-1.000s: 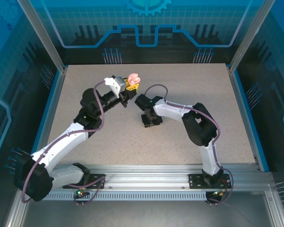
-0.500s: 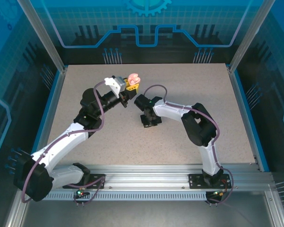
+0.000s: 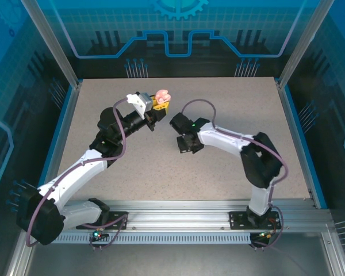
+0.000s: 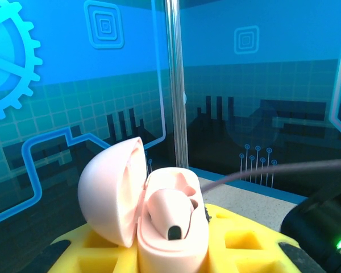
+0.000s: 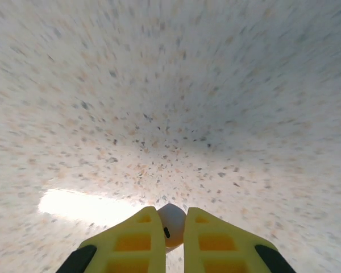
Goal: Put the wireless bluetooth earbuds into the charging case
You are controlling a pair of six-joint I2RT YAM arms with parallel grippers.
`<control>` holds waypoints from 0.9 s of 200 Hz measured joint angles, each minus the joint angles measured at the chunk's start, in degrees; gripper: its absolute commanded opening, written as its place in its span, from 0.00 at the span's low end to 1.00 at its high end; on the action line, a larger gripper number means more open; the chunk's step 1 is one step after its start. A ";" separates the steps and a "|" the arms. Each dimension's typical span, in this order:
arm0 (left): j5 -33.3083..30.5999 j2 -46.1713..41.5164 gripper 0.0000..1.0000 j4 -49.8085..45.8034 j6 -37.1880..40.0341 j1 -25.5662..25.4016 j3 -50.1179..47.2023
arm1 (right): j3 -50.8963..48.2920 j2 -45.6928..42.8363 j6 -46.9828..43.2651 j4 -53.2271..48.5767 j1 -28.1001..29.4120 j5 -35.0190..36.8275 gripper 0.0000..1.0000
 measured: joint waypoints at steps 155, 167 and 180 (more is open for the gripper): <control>8.00 5.46 0.00 -6.82 -1.64 -2.71 5.07 | 22.40 -27.85 -23.96 3.67 1.16 6.86 0.09; 8.92 6.03 0.00 -8.31 -2.21 -2.75 7.04 | 19.89 -28.13 -26.16 6.19 1.36 5.16 0.09; 10.05 6.54 0.00 -9.40 -2.60 -2.75 8.83 | 15.93 -28.85 -28.30 9.16 1.40 3.10 0.09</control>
